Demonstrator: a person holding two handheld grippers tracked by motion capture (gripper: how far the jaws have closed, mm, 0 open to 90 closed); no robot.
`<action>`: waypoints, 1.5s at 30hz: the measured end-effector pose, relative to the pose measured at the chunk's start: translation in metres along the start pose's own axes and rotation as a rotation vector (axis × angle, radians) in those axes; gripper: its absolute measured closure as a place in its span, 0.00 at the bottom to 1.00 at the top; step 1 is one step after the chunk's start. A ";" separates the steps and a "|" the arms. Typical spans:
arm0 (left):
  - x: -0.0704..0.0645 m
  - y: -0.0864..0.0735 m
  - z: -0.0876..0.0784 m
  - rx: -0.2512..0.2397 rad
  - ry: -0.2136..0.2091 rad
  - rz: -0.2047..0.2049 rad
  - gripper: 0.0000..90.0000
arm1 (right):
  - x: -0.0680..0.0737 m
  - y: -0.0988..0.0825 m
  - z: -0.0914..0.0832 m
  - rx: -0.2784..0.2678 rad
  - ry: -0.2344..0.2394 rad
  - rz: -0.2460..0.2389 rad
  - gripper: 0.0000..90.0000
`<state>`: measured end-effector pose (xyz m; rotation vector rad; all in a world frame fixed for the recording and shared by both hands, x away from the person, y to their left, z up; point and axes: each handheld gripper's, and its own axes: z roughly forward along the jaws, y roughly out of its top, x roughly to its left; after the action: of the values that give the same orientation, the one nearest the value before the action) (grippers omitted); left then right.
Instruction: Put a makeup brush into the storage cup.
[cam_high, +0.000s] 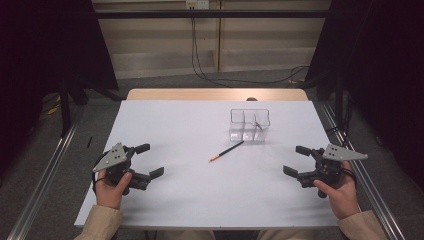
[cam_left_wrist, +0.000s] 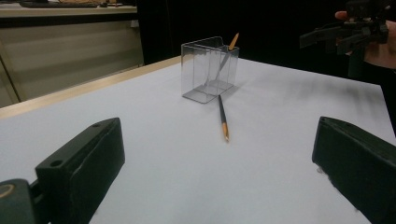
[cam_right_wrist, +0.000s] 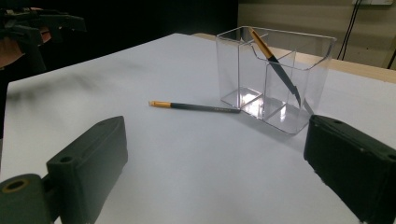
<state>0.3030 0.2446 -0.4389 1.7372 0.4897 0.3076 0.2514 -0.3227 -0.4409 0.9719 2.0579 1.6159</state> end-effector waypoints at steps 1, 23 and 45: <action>0.000 0.000 0.000 0.001 -0.002 -0.002 0.03 | 0.000 0.000 0.000 0.002 -0.001 0.000 0.06; 0.002 -0.001 0.003 -0.001 -0.012 -0.007 0.03 | -0.003 0.011 0.021 0.015 0.016 -0.015 0.07; 0.000 0.001 0.004 -0.001 -0.014 -0.006 0.03 | 0.000 0.016 0.056 0.039 0.060 -0.023 0.07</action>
<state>0.3052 0.2409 -0.4392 1.7355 0.4842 0.2916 0.2922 -0.2809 -0.4424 0.9201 2.1403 1.6179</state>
